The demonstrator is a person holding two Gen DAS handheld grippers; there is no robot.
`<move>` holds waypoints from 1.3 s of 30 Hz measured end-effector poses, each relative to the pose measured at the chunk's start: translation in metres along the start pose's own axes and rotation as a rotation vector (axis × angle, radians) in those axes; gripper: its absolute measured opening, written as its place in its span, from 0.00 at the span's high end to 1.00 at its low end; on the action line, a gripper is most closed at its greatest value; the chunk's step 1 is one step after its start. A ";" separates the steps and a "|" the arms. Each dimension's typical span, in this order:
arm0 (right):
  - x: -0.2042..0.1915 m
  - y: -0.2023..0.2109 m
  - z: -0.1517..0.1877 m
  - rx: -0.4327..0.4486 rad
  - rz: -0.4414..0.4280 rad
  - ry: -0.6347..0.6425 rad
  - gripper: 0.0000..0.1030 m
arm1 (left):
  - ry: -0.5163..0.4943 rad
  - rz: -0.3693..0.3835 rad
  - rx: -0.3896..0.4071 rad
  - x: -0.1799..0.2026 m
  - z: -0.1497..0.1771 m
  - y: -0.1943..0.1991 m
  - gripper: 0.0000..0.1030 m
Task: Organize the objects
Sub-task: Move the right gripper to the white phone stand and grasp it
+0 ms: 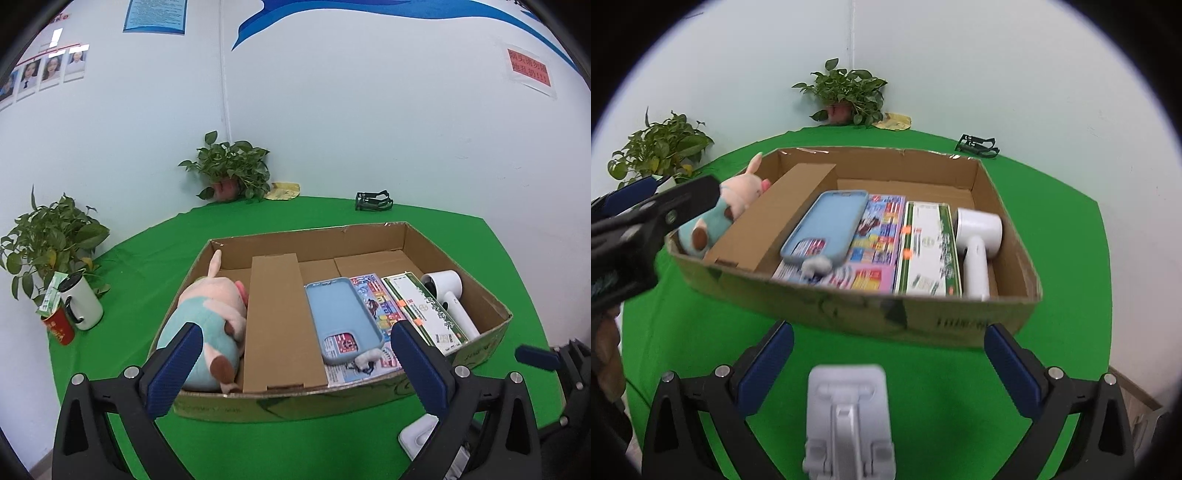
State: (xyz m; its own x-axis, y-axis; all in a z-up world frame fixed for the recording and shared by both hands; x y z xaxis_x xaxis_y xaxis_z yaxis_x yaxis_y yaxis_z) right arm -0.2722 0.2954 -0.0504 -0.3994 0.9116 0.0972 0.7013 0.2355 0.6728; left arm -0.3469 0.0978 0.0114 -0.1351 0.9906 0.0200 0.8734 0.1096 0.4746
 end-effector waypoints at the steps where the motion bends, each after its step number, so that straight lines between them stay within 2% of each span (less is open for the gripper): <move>1: -0.002 0.002 0.007 -0.007 -0.014 -0.007 0.00 | -0.002 0.001 -0.004 0.001 0.003 0.003 0.00; 8: -0.029 0.028 0.045 -0.020 -0.166 -0.049 0.00 | 0.007 0.036 -0.067 0.008 0.031 0.021 0.00; 14: -0.024 0.049 0.059 -0.032 -0.294 -0.186 0.00 | -0.003 0.120 -0.210 0.026 0.073 0.016 0.00; 16: -0.020 0.050 0.060 -0.034 -0.256 -0.169 0.00 | 0.002 0.158 -0.274 0.033 0.085 0.009 0.00; 18: -0.014 0.041 0.063 -0.064 -0.182 -0.137 0.00 | 0.015 0.217 -0.360 0.040 0.099 -0.001 0.00; 21: -0.009 0.025 0.066 -0.103 -0.124 -0.098 0.00 | 0.051 0.302 -0.473 0.050 0.116 -0.015 0.00; 25: -0.012 0.008 0.071 -0.134 -0.131 -0.070 0.00 | 0.094 0.382 -0.572 0.059 0.133 -0.028 0.01; 30: -0.023 -0.011 0.078 -0.162 -0.152 -0.040 0.00 | 0.176 0.476 -0.666 0.064 0.146 -0.041 0.02; 36: -0.019 -0.014 0.078 -0.156 -0.153 -0.062 0.04 | 0.230 0.558 -0.688 0.068 0.143 -0.045 0.05; 38: -0.021 -0.015 0.081 -0.167 -0.150 -0.050 0.15 | 0.241 0.581 -0.690 0.068 0.143 -0.045 0.05; 39: -0.022 -0.016 0.083 -0.177 -0.148 -0.043 0.18 | 0.242 0.580 -0.688 0.068 0.143 -0.044 0.05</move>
State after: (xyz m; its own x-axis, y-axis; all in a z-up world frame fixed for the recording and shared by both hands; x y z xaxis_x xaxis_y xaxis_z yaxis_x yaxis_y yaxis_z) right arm -0.2251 0.2997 -0.1241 -0.4622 0.8858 -0.0414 0.5206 0.3087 0.7960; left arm -0.3275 0.1723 -0.1344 0.0743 0.8229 0.5633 0.3761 -0.5463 0.7484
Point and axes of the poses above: each gripper's, at about its wrist camera, not at the fingertips, and y roughly against the way its jaws point, x to its right, z to its underside, the point moved 6 cm from there along -y, roughly the way its jaws point, and after that the axes turned 7 degrees about y, right-handed, at the moved point
